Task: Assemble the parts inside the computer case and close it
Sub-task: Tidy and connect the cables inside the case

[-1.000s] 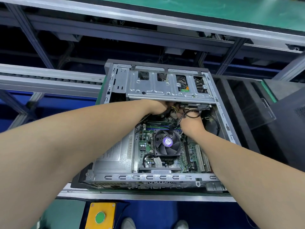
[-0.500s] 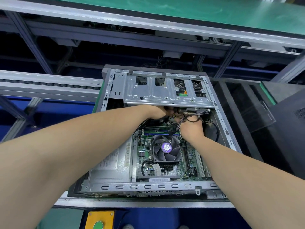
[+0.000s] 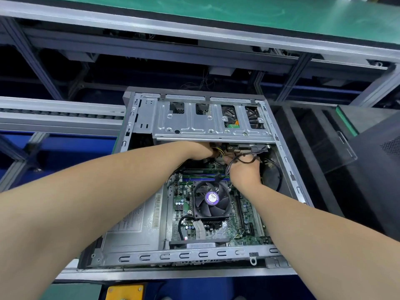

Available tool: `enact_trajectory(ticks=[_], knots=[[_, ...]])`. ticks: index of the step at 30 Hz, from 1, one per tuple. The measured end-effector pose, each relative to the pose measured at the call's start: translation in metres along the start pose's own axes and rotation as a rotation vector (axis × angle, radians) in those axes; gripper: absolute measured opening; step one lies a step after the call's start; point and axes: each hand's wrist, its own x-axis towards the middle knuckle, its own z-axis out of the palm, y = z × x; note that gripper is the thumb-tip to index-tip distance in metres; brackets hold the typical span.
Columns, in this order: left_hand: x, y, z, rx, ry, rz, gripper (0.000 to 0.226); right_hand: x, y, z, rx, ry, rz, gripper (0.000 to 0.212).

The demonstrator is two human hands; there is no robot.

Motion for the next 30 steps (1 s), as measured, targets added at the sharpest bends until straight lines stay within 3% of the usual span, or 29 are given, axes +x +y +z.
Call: enact_trajectory(ticks=[1, 3, 5, 8, 10, 11, 13, 16, 19, 22, 23, 24, 25, 30], knots=[[0.002, -0.002, 0.001, 0.019, -0.010, -0.016, 0.017, -0.003, 0.003, 0.002, 0.084, 0.026, 0.009, 0.016], [0.005, -0.003, 0.003, 0.062, -0.016, -0.041, 0.024, -0.009, 0.004, 0.004, 0.057, 0.012, -0.039, 0.033], [0.009, -0.005, 0.004, 0.074, 0.013, -0.054, 0.028, -0.008, 0.003, 0.007, 0.035, 0.011, -0.069, 0.035], [0.013, -0.005, 0.007, 0.044, 0.025, -0.084, 0.022, -0.006, 0.004, 0.005, -0.083, -0.039, -0.092, 0.031], [0.014, -0.004, 0.008, 0.026, 0.021, -0.111, 0.023, -0.001, 0.010, 0.004, -0.201, -0.100, -0.242, 0.041], [0.014, -0.004, 0.008, 0.019, 0.020, -0.120, 0.025, -0.003, 0.009, -0.001, -0.211, -0.133, -0.197, 0.038], [0.014, -0.006, 0.008, 0.026, 0.039, -0.111, 0.031, 0.004, 0.009, 0.007, -0.219, -0.104, -0.127, 0.011], [0.012, -0.007, 0.006, 0.069, 0.056, -0.081, 0.030, 0.004, 0.008, 0.004, -0.519, -0.084, -0.283, 0.024], [0.010, -0.005, 0.005, 0.080, 0.037, -0.063, 0.032, 0.002, 0.009, 0.007, -0.491, -0.074, -0.272, 0.009], [0.011, -0.007, 0.005, 0.039, 0.020, -0.040, 0.032, -0.006, 0.017, -0.006, -0.446, -0.235, -0.181, 0.041], [0.011, -0.007, 0.005, 0.027, 0.017, -0.030, 0.031, -0.005, 0.019, -0.006, -0.565, -0.075, -0.255, 0.047], [0.013, -0.009, 0.006, 0.012, 0.020, -0.021, 0.028, -0.003, 0.020, -0.004, -0.597, -0.157, -0.261, 0.036], [0.014, -0.011, 0.006, -0.003, 0.028, -0.016, 0.025, 0.003, 0.014, 0.004, -0.462, -0.120, -0.228, 0.023], [0.023, -0.011, 0.011, -0.025, 0.029, -0.035, 0.035, 0.001, 0.008, 0.005, -0.651, -0.070, -0.273, 0.032]])
